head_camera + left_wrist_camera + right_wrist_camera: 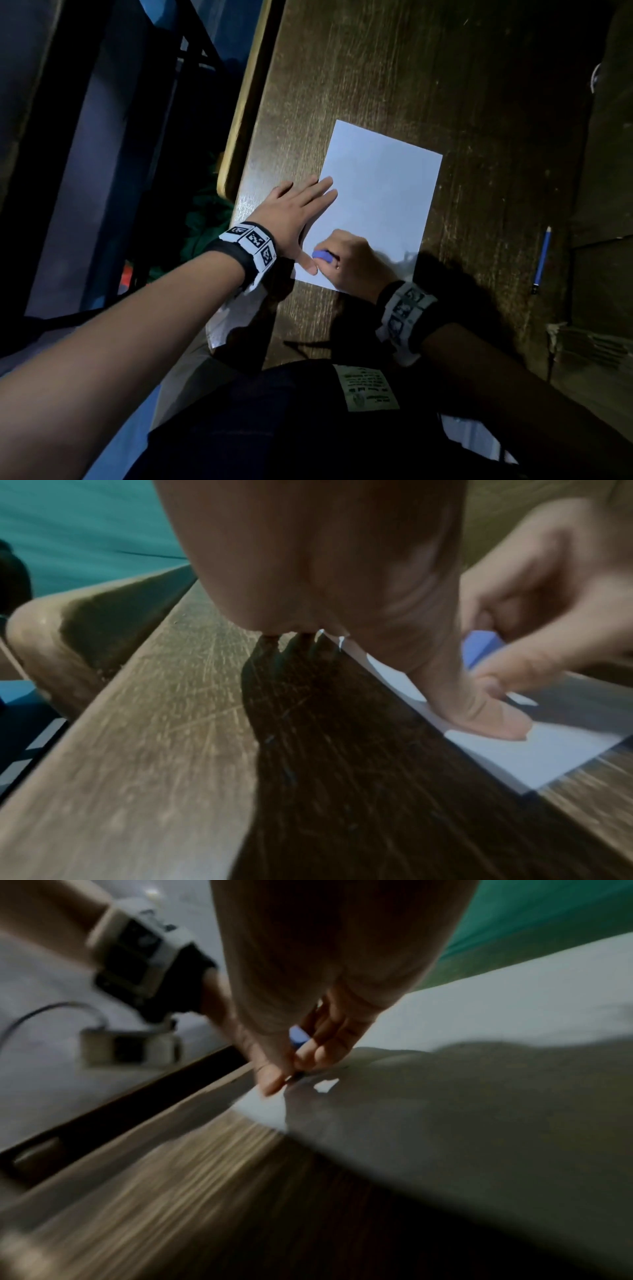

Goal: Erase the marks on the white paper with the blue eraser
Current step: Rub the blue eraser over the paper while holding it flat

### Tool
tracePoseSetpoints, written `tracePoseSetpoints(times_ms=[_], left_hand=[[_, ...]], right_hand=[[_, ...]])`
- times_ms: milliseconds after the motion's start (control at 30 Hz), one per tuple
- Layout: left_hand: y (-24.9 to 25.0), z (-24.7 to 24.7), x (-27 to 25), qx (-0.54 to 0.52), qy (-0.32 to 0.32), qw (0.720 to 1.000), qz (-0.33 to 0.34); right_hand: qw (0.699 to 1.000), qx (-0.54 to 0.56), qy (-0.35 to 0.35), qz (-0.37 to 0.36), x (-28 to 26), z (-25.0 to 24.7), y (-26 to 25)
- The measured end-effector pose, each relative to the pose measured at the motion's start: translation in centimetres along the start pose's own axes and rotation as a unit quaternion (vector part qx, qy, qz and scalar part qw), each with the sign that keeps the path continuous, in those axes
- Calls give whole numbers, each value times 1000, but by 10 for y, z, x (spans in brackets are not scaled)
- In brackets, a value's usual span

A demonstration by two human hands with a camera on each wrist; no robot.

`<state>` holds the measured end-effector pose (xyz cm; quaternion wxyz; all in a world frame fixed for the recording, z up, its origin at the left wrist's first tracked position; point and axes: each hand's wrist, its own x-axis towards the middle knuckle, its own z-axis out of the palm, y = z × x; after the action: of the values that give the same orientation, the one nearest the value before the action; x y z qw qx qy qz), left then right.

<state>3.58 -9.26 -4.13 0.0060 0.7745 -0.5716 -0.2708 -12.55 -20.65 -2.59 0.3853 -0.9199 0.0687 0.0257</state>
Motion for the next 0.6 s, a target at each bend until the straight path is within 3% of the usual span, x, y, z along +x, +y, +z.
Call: tracePoseSetpoints(times_ms=[67,167,233,267,333,400,500,600], left_hand=[[-1,-2,1,4,-7,1000,5],[-2,-1,0,11,-6,1000,7],[-1,-1,0,20,-11,1000,5],[-1,-1,0,25,-14,1000,3],[1,-2,1,31,-16,999,0],[1,-4,1,28,-20,999,-2],[1,-5,0,11,-21,1000,-4],[4,-5,1,18,-24,999,-13]], right_hand=[[1000,-13,6,-4,19,-12,10],[992,-36,92,78,41,-22,21],[989,-15,122,81,33,-9,12],[992,-8,112,59,23,-1,5],[999,6,23,24,3,4,-5],[1000,-11,-24,1,10,-7,0],[995,-51,43,70,43,-26,14],[989,-34,105,102,37,-13,7]])
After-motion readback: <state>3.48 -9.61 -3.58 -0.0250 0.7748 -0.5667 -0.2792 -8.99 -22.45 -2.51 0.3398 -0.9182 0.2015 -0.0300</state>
